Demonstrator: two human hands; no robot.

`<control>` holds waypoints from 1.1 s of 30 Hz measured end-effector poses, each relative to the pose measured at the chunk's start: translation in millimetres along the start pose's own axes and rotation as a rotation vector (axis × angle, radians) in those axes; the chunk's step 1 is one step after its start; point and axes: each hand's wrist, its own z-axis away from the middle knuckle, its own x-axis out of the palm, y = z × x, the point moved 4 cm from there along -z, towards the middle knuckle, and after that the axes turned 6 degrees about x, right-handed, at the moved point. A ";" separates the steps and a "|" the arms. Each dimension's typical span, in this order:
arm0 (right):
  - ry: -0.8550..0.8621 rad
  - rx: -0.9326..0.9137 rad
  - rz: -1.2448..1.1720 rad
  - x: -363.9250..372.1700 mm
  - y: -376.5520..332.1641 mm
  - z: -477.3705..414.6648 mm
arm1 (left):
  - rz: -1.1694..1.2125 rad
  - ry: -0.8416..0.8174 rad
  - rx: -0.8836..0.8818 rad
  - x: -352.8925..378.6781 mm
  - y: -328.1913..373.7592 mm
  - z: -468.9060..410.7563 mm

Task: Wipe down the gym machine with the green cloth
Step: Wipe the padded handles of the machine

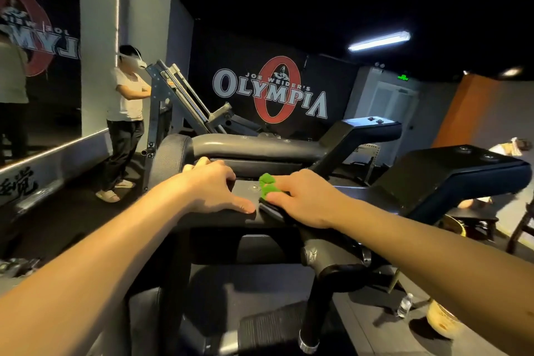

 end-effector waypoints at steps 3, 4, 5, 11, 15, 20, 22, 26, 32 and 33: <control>-0.066 -0.021 -0.080 0.4 5.2 7.2 | -0.006 0.003 0.012 0.7 -2.0 0.2; -0.083 -0.021 -0.102 -2.3 13.3 13.7 | 0.010 0.010 0.016 1.6 -3.1 -0.2; -0.083 -0.003 -0.099 -6.1 23.7 19.9 | 0.033 0.016 0.016 3.1 -5.6 -1.9; -0.055 0.180 0.129 -15.2 41.8 27.4 | 0.075 0.031 -0.007 4.2 -8.2 -2.3; -0.074 0.031 0.053 -1.6 -15.9 2.3 | 0.049 -0.004 0.009 -0.4 -5.2 -0.3; -0.115 0.028 -0.075 3.6 2.9 11.6 | 0.009 -0.085 0.041 -6.1 -9.1 3.8; -0.097 0.026 -0.081 -2.8 21.0 27.4 | 0.028 -0.078 0.049 -4.6 -10.9 4.2; 0.025 0.180 -0.055 -9.8 54.7 33.1 | 0.075 -0.074 0.031 1.5 -17.2 2.1; 0.020 0.057 -0.027 7.0 -1.7 12.7 | 0.093 -0.096 0.015 -2.1 -16.0 0.9; 0.006 -0.026 -0.038 9.0 -15.4 14.6 | 0.088 -0.099 0.020 -3.3 -14.8 1.6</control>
